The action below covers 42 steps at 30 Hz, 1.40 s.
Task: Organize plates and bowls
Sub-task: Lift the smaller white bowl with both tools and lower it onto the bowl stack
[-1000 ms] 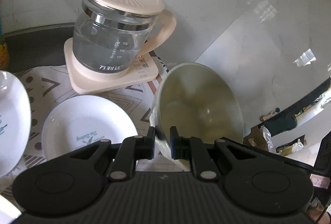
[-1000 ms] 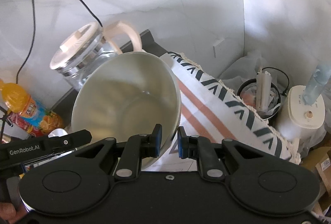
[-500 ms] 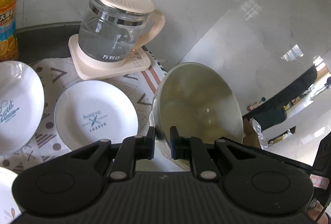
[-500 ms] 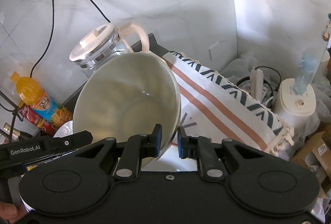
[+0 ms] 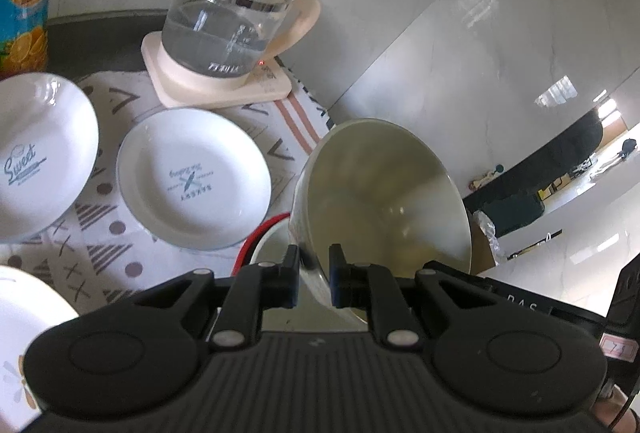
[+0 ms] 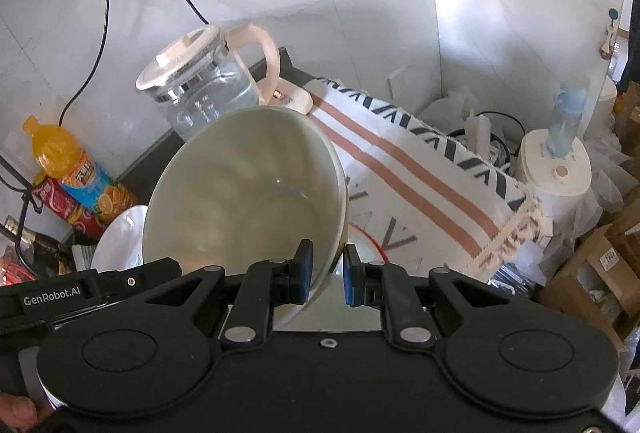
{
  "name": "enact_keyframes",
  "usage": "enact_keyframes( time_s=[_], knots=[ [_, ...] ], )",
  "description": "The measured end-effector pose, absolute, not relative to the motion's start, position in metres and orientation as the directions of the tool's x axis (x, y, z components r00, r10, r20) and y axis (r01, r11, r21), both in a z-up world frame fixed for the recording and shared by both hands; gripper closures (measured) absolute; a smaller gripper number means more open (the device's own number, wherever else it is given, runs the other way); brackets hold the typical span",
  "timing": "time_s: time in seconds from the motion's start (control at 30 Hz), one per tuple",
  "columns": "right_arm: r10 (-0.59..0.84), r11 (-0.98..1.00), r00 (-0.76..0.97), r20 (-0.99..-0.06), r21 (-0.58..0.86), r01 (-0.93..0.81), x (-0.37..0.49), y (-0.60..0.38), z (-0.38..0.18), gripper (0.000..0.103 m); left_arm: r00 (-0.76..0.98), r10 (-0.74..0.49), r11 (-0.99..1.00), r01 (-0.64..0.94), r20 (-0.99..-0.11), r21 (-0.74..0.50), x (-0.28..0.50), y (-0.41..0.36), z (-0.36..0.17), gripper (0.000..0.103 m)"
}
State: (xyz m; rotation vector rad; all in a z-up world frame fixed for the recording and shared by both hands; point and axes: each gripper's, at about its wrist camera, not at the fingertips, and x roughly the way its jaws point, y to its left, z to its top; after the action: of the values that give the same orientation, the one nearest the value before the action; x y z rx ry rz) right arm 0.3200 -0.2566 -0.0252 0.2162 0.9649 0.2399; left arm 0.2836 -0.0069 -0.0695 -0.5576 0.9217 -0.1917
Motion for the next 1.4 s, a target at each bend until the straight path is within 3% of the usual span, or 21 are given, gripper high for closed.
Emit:
enact_keyframes(
  time_s=[1.4],
  knots=[
    [0.223, 0.971, 0.443, -0.868, 0.240, -0.018, 0.317, -0.256, -0.073, 0.092, 0.466, -0.392, 0.855, -0.134, -0.794, -0.501, 0.286, -0.008, -0.110, 0.090]
  ],
)
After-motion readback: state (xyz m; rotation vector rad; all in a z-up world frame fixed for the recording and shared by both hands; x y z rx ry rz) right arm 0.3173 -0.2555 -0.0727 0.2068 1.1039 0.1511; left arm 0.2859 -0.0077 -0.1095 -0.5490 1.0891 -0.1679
